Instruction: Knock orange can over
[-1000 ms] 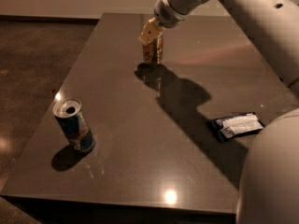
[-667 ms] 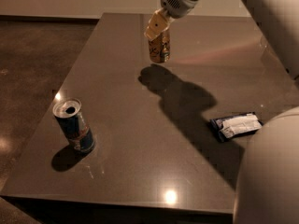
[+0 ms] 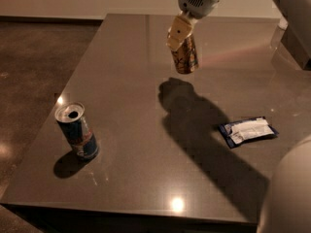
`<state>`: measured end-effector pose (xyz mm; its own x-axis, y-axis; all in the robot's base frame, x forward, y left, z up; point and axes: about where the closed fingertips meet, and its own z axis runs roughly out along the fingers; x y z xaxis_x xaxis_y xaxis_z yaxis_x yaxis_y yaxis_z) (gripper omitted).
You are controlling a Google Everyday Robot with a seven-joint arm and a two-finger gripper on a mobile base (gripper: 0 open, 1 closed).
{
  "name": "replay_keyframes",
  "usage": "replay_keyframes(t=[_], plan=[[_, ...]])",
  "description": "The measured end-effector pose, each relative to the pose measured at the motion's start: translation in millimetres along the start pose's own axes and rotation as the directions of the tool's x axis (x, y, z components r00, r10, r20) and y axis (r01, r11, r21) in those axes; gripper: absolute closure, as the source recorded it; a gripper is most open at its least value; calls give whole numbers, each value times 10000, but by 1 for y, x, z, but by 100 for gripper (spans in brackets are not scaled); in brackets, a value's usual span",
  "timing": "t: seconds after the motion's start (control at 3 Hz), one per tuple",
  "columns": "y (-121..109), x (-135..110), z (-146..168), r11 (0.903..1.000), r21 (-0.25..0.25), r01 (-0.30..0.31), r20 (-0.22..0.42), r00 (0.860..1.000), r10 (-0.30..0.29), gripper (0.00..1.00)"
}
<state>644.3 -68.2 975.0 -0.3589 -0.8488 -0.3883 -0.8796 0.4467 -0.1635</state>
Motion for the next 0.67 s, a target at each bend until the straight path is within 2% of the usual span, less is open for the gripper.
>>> replay_keyframes(t=[0.33, 0.67], plan=[[11, 14, 5, 9983, -106, 577, -953, 9937, -585, 100], [22, 16, 13, 9926, -190, 1201, -1700, 9779, -1216, 100]])
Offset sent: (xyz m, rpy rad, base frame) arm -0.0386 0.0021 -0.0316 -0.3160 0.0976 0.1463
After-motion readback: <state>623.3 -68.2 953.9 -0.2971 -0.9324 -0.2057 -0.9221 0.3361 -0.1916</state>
